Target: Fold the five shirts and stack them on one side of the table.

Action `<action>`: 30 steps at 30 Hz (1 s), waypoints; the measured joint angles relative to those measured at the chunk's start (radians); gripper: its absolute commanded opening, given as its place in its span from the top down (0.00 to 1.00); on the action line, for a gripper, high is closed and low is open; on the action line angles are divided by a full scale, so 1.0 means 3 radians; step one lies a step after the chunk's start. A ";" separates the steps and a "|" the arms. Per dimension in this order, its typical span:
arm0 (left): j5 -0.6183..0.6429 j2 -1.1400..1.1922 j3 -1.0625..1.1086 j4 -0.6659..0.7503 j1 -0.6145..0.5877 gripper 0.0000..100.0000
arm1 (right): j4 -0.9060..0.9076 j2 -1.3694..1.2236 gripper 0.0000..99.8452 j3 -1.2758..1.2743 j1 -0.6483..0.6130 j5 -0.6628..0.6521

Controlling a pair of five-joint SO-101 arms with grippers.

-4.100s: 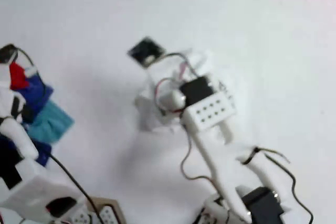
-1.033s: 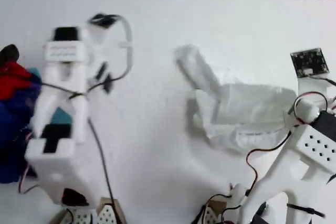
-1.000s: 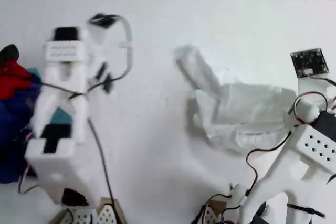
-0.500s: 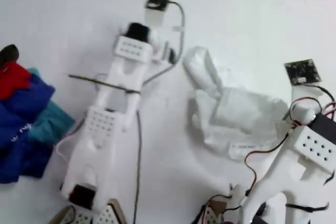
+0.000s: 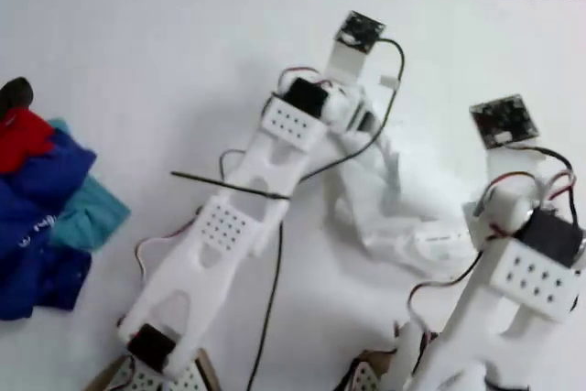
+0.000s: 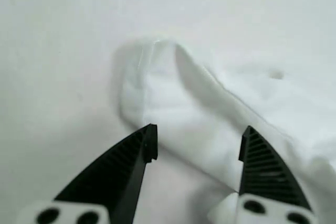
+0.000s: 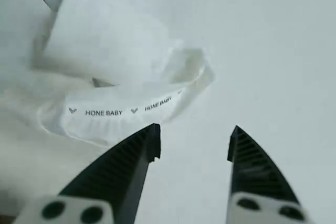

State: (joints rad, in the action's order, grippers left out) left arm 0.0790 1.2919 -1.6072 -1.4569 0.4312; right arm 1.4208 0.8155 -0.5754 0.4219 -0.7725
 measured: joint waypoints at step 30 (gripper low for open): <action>-0.0532 -0.0215 -0.0082 -0.1033 -0.1181 0.73 | -0.0527 -0.1002 0.78 -0.0353 -0.1233 0.0696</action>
State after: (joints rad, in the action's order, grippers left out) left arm -0.0806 1.2275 -1.6318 -1.7668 0.0767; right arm 1.2628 0.5148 -0.6813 0.0522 -0.5639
